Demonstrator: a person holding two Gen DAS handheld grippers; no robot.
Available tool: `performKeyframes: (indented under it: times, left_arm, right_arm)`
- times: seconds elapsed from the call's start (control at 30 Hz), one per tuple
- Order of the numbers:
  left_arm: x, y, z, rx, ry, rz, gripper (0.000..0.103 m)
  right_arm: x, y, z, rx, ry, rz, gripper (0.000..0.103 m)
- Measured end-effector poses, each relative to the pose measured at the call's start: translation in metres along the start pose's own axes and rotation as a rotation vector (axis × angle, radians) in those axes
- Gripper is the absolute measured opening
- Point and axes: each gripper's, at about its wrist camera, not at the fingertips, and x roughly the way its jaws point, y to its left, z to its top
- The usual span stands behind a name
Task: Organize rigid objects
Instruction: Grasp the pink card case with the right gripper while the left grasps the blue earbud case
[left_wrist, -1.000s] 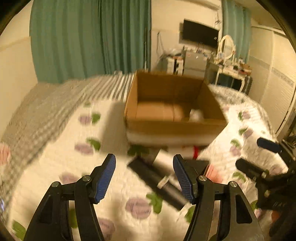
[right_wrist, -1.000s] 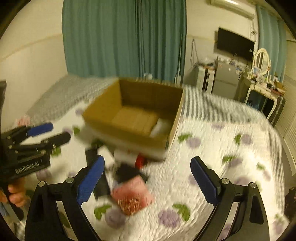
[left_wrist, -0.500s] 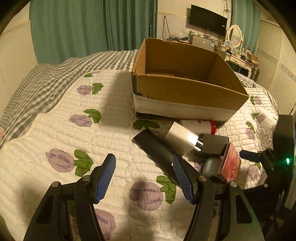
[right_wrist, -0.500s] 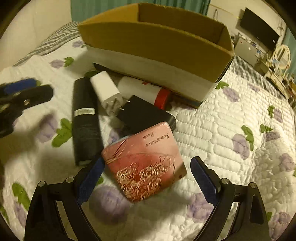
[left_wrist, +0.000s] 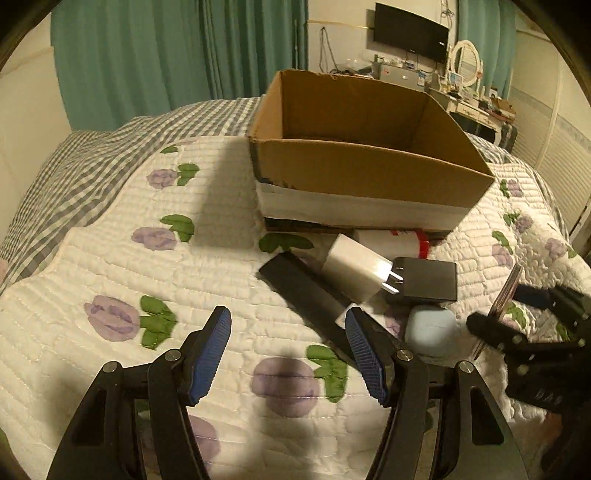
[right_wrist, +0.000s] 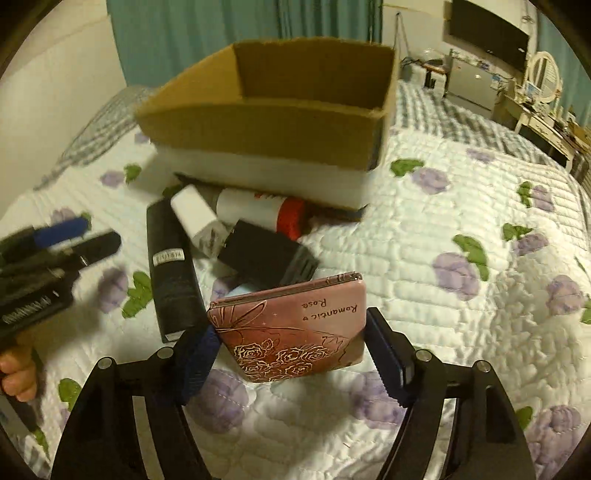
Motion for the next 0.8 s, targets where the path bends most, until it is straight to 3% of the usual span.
performKeyframes:
  times: [0.37, 0.7, 0.73, 0.77, 0.8]
  left_arm:
    - [0.018, -0.065, -0.004, 0.096, 0.062, -0.134, 0.067]
    - [0.058, -0.112, -0.013, 0.177, 0.158, -0.211, 0.064]
    - [0.059, -0.113, -0.013, 0.181, 0.156, -0.209, 0.063]
    - [0.06, -0.112, -0.013, 0.177, 0.155, -0.208, 0.053]
    - [0.059, -0.11, -0.013, 0.168, 0.157, -0.218, 0.053]
  right_arm:
    - [-0.03, -0.042, 0.013, 0.119, -0.074, -0.058, 0.074]
    - [-0.021, -0.067, 0.009, 0.204, -0.029, -0.013, 0.074]
    - [-0.02, -0.067, 0.008, 0.204, -0.026, -0.013, 0.074]
    - [-0.02, -0.067, 0.008, 0.204, -0.024, -0.014, 0.074]
    - [-0.019, -0.067, 0.008, 0.204, -0.023, -0.014, 0.074]
